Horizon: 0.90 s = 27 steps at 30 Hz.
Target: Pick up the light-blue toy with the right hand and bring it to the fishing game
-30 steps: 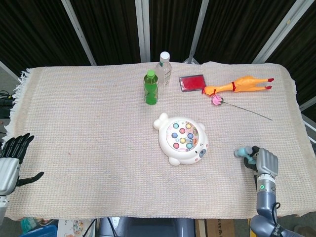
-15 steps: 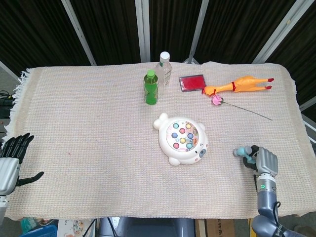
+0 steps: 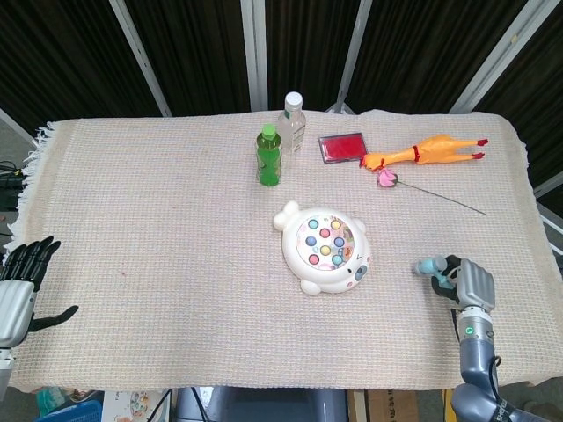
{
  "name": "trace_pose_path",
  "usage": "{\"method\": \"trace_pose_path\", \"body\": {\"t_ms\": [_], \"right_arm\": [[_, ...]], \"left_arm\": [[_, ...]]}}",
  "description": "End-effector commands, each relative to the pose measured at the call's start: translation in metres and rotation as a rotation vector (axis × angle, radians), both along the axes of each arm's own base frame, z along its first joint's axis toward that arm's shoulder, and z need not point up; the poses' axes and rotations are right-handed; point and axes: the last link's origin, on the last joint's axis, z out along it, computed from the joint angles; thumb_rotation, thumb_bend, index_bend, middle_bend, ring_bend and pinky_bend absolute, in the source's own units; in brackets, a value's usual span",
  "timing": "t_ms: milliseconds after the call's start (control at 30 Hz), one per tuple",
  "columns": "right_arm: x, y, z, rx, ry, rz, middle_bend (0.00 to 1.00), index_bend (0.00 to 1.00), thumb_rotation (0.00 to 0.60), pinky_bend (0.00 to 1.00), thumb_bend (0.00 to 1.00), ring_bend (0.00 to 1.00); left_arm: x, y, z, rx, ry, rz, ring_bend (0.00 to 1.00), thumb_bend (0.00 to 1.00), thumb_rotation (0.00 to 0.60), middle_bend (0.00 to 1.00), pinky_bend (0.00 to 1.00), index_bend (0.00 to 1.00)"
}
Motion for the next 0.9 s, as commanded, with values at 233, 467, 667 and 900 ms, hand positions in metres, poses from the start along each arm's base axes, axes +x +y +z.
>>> {"method": "trace_pose_path", "body": {"t_ms": [233,467,667,900], "right_arm": [[0.018,-0.006,0.006,-0.002,-0.02,0.056,0.57,0.75,0.6,0.64,0.63,0.46],[0.047,-0.016,0.012,-0.008,-0.055,0.131,0.57,0.75,0.6,0.64,0.63,0.46],[0.083,-0.023,0.011,0.031,-0.045,0.223,0.58,0.75,0.6,0.64,0.63,0.47],[0.125,-0.032,-0.002,0.088,-0.03,0.288,0.58,0.76,0.6,0.64,0.63,0.47]], "left_arm": [[0.0,0.001,0.0,-0.002,-0.002,0.003,0.0,0.0,0.6,0.0,0.0,0.0],[0.0,0.002,0.0,-0.004,-0.007,0.009,0.0,0.0,0.6,0.0,0.0,0.0],[0.0,0.003,0.0,-0.008,-0.016,0.014,0.0,0.0,0.6,0.0,0.0,0.0],[0.0,0.005,0.0,-0.018,-0.026,0.017,0.0,0.0,0.6,0.0,0.0,0.0]]}}
